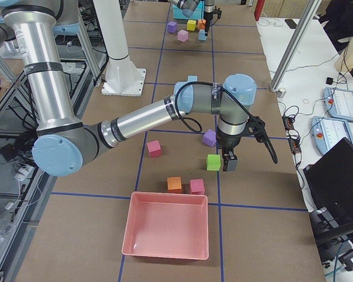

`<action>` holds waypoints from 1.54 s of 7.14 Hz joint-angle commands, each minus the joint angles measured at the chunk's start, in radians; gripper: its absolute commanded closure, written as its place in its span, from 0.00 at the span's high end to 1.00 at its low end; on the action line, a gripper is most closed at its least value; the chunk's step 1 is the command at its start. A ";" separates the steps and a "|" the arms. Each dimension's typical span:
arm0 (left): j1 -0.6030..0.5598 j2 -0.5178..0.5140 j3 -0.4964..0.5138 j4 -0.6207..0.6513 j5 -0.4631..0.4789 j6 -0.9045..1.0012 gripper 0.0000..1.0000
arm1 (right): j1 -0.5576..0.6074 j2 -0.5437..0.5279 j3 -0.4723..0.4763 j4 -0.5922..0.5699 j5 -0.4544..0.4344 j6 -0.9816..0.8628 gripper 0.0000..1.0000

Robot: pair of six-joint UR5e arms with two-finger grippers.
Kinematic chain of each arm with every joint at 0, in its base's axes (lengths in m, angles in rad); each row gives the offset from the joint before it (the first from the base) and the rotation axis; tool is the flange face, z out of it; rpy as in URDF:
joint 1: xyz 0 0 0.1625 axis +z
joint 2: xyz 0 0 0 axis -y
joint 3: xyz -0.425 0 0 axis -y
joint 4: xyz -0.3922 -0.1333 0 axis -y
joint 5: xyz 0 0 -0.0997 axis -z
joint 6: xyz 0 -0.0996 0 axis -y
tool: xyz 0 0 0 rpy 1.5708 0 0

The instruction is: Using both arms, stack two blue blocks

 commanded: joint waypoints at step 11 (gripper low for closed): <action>0.048 -0.044 0.008 0.045 -0.019 -0.013 0.55 | 0.001 -0.001 0.002 0.000 -0.009 0.001 1.00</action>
